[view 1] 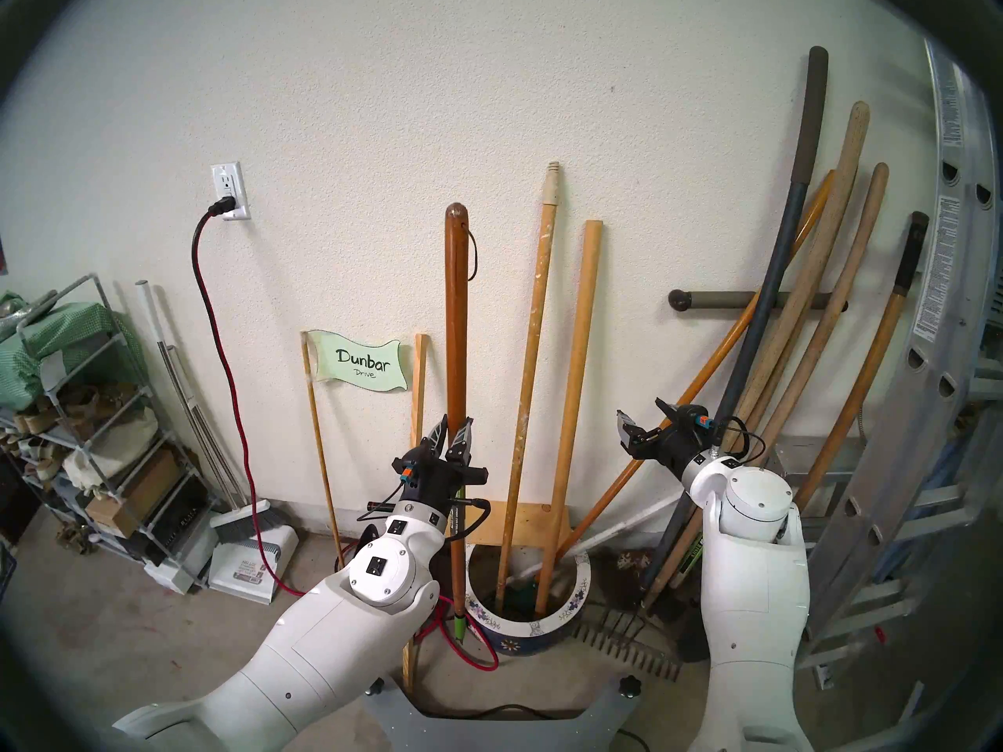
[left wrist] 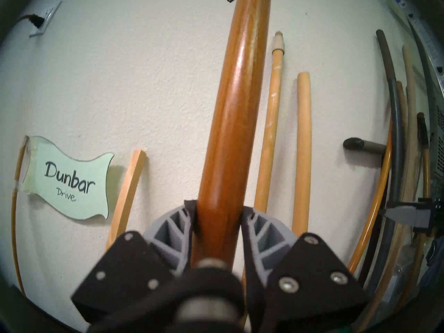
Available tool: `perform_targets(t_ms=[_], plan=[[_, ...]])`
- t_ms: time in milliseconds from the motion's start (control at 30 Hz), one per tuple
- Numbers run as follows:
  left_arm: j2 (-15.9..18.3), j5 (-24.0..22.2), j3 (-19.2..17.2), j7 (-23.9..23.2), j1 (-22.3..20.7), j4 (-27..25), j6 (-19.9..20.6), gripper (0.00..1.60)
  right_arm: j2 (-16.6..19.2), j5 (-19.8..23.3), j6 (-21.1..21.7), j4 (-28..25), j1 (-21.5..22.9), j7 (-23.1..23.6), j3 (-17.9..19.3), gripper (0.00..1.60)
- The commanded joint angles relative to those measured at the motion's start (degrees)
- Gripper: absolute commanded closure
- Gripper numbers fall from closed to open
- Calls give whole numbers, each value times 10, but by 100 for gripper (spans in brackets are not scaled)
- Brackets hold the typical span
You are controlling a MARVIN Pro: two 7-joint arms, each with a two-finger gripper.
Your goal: Put wooden sticks into the pot
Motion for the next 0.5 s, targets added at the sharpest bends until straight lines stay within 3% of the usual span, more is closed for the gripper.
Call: perform_targets(t_ms=[0, 100, 467], plan=[[4, 16, -6, 7, -3, -67, -19, 160, -1, 0, 0, -1, 1, 0, -1, 0], [5, 21, -6, 12, 2, -71, -20, 160, -1, 0, 0, -1, 1, 0, -1, 0], [31, 38, -8, 47, 56, -161, -12, 160, -1, 0, 0, -1, 1, 0, -1, 0]])
